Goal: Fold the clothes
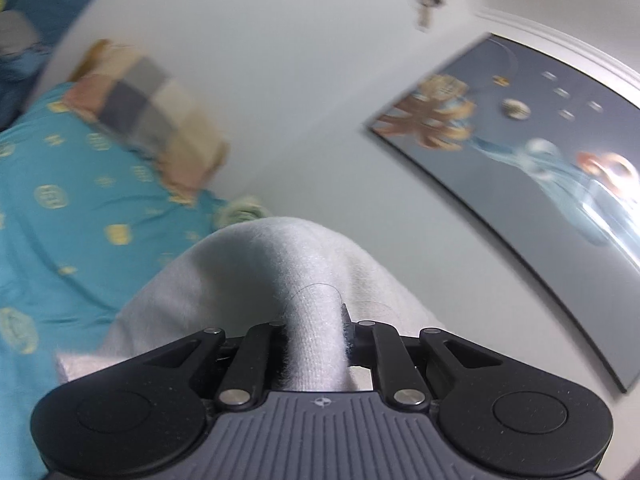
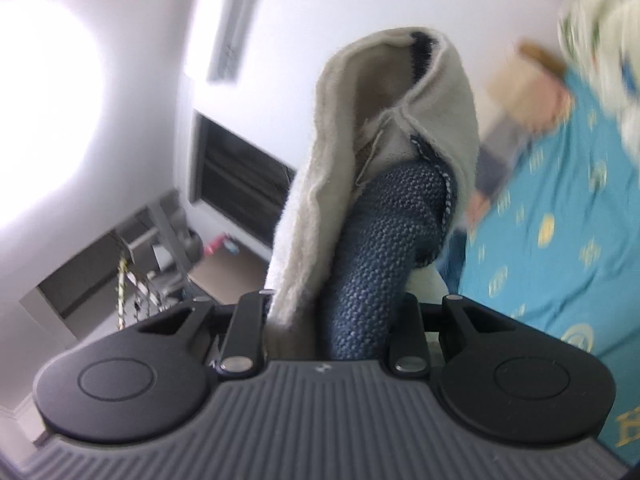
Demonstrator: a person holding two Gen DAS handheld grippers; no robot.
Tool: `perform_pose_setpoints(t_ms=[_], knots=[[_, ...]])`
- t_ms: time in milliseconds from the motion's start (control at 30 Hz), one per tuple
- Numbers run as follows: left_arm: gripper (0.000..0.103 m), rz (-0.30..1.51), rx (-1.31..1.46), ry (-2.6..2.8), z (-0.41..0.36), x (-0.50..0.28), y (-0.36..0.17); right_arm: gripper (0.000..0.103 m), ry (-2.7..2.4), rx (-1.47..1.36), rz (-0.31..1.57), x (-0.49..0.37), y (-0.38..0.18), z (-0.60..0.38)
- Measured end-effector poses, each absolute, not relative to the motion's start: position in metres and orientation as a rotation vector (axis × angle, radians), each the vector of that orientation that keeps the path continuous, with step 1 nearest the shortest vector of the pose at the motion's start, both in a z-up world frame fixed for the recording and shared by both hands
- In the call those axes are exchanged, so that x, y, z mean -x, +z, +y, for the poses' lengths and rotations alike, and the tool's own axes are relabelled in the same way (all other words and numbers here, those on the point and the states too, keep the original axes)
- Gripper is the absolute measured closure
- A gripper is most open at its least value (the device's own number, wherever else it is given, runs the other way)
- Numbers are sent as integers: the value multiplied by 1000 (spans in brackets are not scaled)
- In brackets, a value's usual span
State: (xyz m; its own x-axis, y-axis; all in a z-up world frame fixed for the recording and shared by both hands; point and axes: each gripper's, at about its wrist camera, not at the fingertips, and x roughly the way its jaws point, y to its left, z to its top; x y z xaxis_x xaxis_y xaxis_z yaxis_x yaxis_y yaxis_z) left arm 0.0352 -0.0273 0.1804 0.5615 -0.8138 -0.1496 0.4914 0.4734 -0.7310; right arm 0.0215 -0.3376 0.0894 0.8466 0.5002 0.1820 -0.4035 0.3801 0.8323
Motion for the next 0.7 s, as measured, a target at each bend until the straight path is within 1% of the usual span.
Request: perform_pose_setpoints(t_ms=[200,300,367,433,533,700], knots=[[92,490,611,-1111,-162,2,251,73,431,-940,-43,77,152,-406],[92,469,562,-1219,-238,17,272,73,334,-872,-115,120,181,-447],[92,469,543,-1271,-291,24,276,73,265,-843,-134,143,191,-479],[91,470,513,-1311,-344,22,265,73,186,-818,-136,163,196,-512],[91,538,448,-1338,-423,14,227,73,47,-818,-66,184,178,-567],[91,725,311,-1354,-527,-3,133,73,-175,-880,99,195,99,-629]])
